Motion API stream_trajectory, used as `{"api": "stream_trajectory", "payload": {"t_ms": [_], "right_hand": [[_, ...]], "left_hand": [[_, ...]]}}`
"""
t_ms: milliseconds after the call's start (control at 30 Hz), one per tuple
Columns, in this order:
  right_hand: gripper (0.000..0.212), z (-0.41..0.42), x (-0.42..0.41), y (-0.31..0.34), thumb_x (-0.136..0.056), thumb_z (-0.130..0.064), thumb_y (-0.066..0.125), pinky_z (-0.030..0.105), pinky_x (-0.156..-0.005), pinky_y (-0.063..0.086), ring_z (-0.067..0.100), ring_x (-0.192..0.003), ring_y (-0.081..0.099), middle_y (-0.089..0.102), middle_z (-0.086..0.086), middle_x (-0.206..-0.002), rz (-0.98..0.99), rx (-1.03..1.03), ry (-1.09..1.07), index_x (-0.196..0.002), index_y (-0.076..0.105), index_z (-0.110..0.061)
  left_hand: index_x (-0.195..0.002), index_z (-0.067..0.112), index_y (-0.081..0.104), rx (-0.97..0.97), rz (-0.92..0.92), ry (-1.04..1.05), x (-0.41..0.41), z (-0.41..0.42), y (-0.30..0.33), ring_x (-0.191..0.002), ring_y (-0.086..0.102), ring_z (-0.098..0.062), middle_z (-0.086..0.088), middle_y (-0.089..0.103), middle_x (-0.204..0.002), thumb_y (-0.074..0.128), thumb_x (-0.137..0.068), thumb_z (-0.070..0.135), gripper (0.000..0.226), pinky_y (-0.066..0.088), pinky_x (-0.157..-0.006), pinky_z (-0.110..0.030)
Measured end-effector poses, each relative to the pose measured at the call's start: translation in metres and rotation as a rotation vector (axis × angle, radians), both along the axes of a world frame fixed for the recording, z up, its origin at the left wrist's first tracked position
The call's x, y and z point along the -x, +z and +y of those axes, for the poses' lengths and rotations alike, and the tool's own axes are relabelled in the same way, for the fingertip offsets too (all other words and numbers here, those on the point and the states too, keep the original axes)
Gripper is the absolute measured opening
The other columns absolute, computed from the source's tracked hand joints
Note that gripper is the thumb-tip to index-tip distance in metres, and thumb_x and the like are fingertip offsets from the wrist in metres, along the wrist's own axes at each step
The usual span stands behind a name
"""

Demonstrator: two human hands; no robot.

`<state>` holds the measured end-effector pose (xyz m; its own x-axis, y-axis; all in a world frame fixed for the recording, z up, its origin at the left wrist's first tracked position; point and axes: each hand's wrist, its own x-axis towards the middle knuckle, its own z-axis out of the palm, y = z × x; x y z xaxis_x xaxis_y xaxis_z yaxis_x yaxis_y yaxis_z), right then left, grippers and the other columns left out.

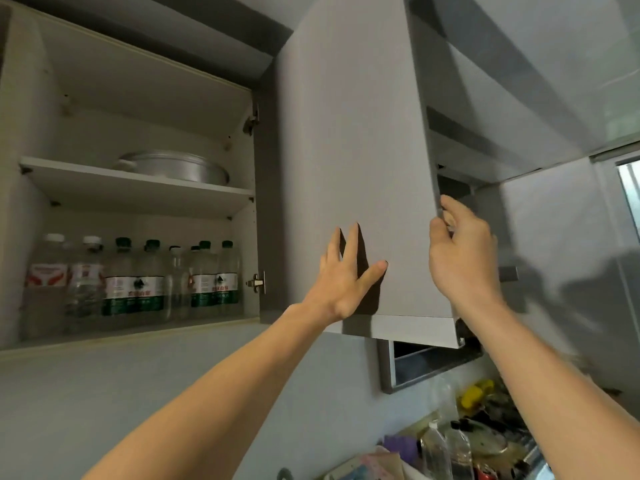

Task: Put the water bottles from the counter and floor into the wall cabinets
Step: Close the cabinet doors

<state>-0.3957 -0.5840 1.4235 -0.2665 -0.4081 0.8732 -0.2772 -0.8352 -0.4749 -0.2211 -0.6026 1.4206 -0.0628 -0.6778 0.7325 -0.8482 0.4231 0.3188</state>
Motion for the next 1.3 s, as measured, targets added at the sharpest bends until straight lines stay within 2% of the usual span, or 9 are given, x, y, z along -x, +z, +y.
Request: {"api": "stream_trajectory", "payload": {"t_ms": [167,267,367,500,600,833,1000,1167,1300], "right_hand": [[0.047,0.009,0.000,-0.010,-0.095,-0.026,0.066,0.041,-0.099,0.055,0.002,-0.120,0.060,0.064,-0.006,-0.134,-0.085,0.071,0.342,-0.141,0.055,-0.023],[0.045,0.028,-0.016,-0.019,-0.094,-0.030,0.066,0.034,-0.098,0.055,-0.002,-0.118,0.061,0.067,-0.014,-0.128,-0.032,0.123,0.555,-0.138,0.059,-0.026],[0.038,0.043,-0.043,-0.026,-0.095,-0.031,0.061,0.019,-0.094,0.053,-0.004,-0.118,0.061,0.067,-0.022,-0.126,0.061,0.176,0.725,-0.133,0.058,-0.035],[0.041,0.067,-0.092,-0.030,-0.099,-0.034,0.056,0.029,-0.108,0.046,0.001,-0.128,0.055,0.062,-0.019,-0.135,0.179,0.210,0.919,-0.140,0.052,-0.033],[0.045,0.083,-0.137,-0.031,-0.099,-0.029,0.053,0.037,-0.115,0.038,0.005,-0.136,0.049,0.058,-0.011,-0.143,0.198,0.218,1.031,-0.143,0.052,-0.022],[0.040,0.108,-0.245,-0.039,-0.103,-0.022,0.053,0.006,-0.106,0.032,-0.009,-0.138,0.037,0.048,-0.015,-0.149,0.237,0.218,0.997,-0.142,0.054,-0.020],[0.046,0.111,-0.309,-0.047,-0.099,-0.011,0.057,0.006,-0.110,0.024,-0.002,-0.143,0.031,0.040,-0.012,-0.153,0.274,0.174,0.825,-0.143,0.052,-0.023],[0.059,0.099,-0.357,-0.057,-0.095,-0.040,0.061,0.018,-0.111,0.021,0.007,-0.149,0.020,0.023,-0.010,-0.163,0.389,0.111,0.655,-0.150,0.040,-0.033],[0.068,0.084,-0.393,-0.059,-0.092,-0.049,0.061,0.026,-0.114,0.016,0.009,-0.151,0.007,0.010,-0.013,-0.166,0.470,0.115,0.609,-0.152,0.029,-0.040]], "left_hand": [[-0.158,0.038,-0.004,0.019,0.049,-0.076,-0.013,0.026,-0.003,-0.154,-0.001,-0.014,0.010,-0.009,-0.167,0.045,-0.097,0.059,0.081,0.007,-0.115,-0.026],[-0.159,0.039,0.000,0.053,0.051,-0.093,-0.029,0.055,-0.005,-0.152,0.001,-0.005,0.017,-0.001,-0.166,0.043,-0.097,0.063,0.079,0.007,-0.125,-0.039],[-0.158,0.041,0.006,0.056,0.123,-0.170,-0.044,0.095,-0.008,-0.151,0.011,-0.002,0.022,0.009,-0.165,0.042,-0.096,0.064,0.076,0.015,-0.125,-0.045],[-0.158,0.032,0.023,0.093,0.206,-0.326,-0.071,0.153,-0.008,-0.143,0.033,0.001,0.020,0.036,-0.157,0.039,-0.107,0.039,0.054,0.032,-0.119,-0.040],[-0.148,0.043,0.039,0.116,0.227,-0.313,-0.098,0.194,-0.004,-0.135,0.048,-0.004,0.018,0.052,-0.145,0.031,-0.109,0.042,0.040,0.049,-0.101,-0.026],[-0.143,0.034,0.044,0.252,0.276,-0.122,-0.176,0.258,0.008,-0.118,0.061,-0.001,0.018,0.065,-0.126,0.041,-0.107,0.031,0.035,0.051,-0.088,-0.016],[-0.146,0.039,0.038,0.347,0.254,0.079,-0.235,0.281,0.010,-0.112,0.055,0.014,0.034,0.056,-0.122,0.054,-0.102,0.024,0.049,0.049,-0.097,-0.018],[-0.155,0.026,0.028,0.427,0.166,0.285,-0.282,0.284,0.008,-0.134,0.046,-0.003,0.010,0.049,-0.148,0.051,-0.103,0.018,0.057,0.040,-0.114,-0.031],[-0.155,0.019,0.032,0.470,0.165,0.413,-0.324,0.271,0.006,-0.080,0.050,0.029,0.038,0.051,-0.106,0.050,-0.103,0.013,0.055,0.042,-0.071,0.003]]}}
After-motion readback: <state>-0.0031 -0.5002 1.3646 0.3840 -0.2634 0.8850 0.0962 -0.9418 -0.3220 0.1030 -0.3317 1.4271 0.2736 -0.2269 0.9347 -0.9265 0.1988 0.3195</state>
